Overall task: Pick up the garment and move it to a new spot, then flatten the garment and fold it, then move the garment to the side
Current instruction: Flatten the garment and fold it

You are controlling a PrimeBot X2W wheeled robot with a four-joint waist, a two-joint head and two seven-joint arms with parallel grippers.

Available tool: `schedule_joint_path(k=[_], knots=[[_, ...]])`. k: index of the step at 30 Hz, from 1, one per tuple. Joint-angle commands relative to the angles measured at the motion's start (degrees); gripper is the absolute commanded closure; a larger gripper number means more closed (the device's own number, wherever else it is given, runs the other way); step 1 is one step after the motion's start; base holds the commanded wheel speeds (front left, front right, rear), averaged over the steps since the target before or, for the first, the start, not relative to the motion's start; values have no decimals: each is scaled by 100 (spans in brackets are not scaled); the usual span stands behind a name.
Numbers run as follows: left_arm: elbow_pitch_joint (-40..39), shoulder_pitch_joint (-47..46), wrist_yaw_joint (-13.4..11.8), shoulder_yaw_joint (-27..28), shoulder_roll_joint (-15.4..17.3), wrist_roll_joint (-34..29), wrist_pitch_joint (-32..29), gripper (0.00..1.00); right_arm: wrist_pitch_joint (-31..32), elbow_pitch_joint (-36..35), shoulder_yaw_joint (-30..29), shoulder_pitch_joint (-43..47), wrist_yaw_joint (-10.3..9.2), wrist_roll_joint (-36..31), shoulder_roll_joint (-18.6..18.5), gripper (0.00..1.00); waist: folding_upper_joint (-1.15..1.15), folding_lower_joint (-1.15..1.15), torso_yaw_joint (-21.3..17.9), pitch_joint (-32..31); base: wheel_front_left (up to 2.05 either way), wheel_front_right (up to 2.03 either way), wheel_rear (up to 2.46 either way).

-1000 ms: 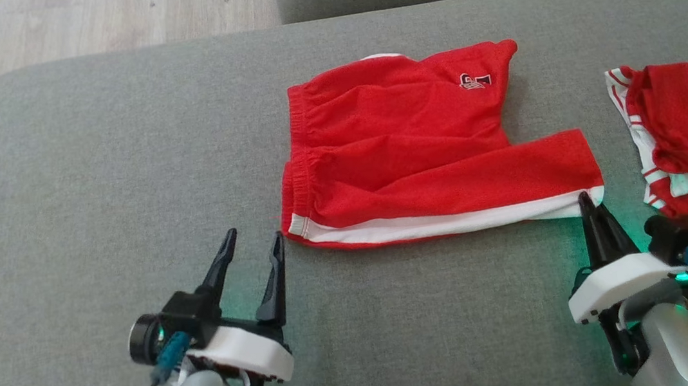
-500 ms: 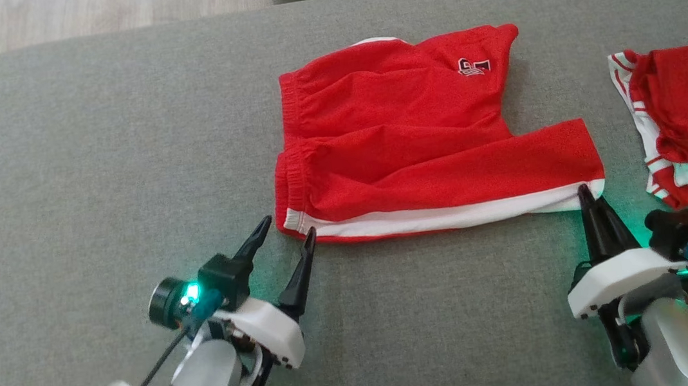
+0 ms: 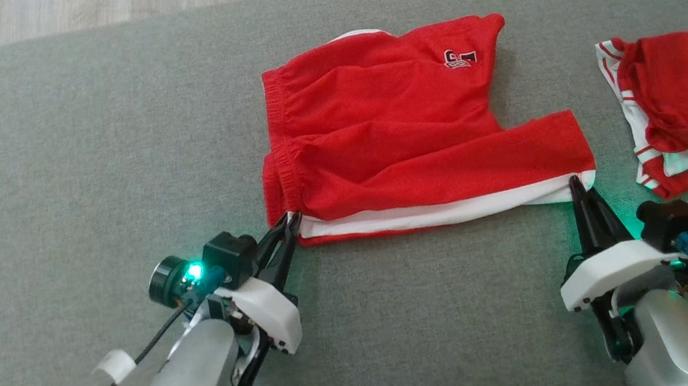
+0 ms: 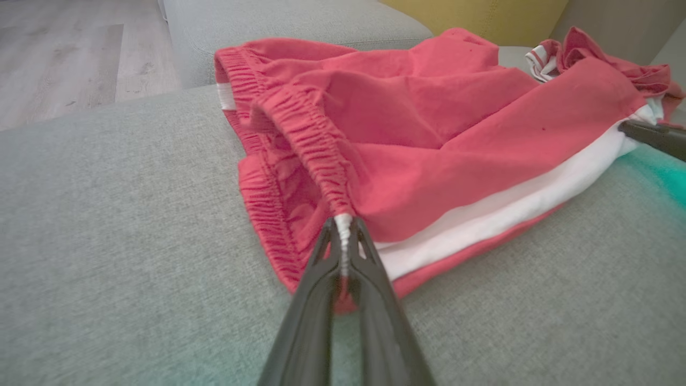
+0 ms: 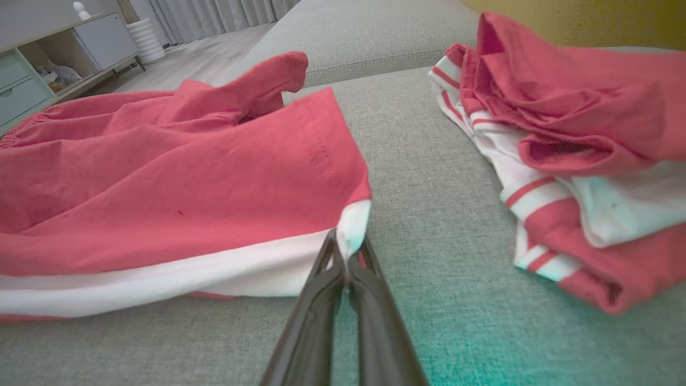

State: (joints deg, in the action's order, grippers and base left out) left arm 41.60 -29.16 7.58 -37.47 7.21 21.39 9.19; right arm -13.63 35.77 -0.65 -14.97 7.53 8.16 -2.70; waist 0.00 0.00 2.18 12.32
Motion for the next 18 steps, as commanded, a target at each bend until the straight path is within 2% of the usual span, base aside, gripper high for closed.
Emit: schedule_joint_path(k=[1,11,18], knots=[[-131,-267,-10,126,190,52,92,100,-58,-130,135,-173,-4,6,-18,100,0,0,3,-25,0,0,0],[-411,-248,-31,115,360,159,398,100,-99,-435,113,-183,-4,-13,-73,100,0,0,23,-354,0,0,0],[-1026,-519,-51,341,535,270,458,100,117,-1306,539,-517,-4,186,-647,100,0,0,-6,-690,0,0,0]])
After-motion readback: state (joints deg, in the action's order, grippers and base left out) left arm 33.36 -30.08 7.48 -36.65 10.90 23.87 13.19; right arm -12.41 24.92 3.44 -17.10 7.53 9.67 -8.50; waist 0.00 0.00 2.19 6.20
